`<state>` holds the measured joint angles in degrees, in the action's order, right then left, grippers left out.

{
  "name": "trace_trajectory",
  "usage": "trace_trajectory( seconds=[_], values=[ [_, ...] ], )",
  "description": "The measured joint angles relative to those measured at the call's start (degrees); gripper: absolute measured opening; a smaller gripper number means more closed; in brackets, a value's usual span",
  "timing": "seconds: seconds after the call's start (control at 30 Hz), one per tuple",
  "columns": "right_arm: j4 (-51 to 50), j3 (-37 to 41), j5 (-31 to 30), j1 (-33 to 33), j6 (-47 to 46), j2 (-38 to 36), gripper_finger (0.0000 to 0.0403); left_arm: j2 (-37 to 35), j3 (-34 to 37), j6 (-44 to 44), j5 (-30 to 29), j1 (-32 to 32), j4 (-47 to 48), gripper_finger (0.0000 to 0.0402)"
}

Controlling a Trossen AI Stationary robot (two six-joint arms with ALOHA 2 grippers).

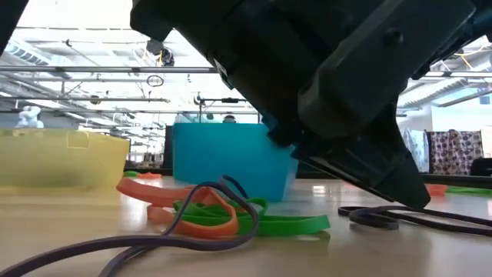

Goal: Sort rubber bands into baskets
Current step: Put the purple rubber band into the yellow bin

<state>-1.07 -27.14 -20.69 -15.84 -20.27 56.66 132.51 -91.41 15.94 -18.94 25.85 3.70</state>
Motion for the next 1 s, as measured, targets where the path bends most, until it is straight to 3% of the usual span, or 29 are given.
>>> trace_trajectory(
  seconds=[0.4,0.67,0.8,0.93,1.0],
  values=[
    [0.0,0.0,0.0,0.0,0.0,0.0,0.0,0.0,-2.9,-0.3,-2.6,-0.3,9.0,0.0123],
    [0.0,0.0,0.0,0.0,0.0,0.0,0.0,-0.2,-2.9,-0.4,1.9,-1.2,10.7,0.0117],
    [0.0,0.0,0.0,0.0,0.4,0.0,0.0,-0.2,-2.9,-2.8,2.2,-1.1,10.6,0.0081],
    [0.0,0.0,0.0,0.0,0.5,0.0,0.0,-0.2,-2.9,-3.3,2.3,-1.1,9.8,0.0017],
    [0.0,0.0,0.0,0.0,0.5,0.0,0.0,-0.1,-2.9,-3.3,2.4,-0.9,7.9,0.0008]
  ],
)
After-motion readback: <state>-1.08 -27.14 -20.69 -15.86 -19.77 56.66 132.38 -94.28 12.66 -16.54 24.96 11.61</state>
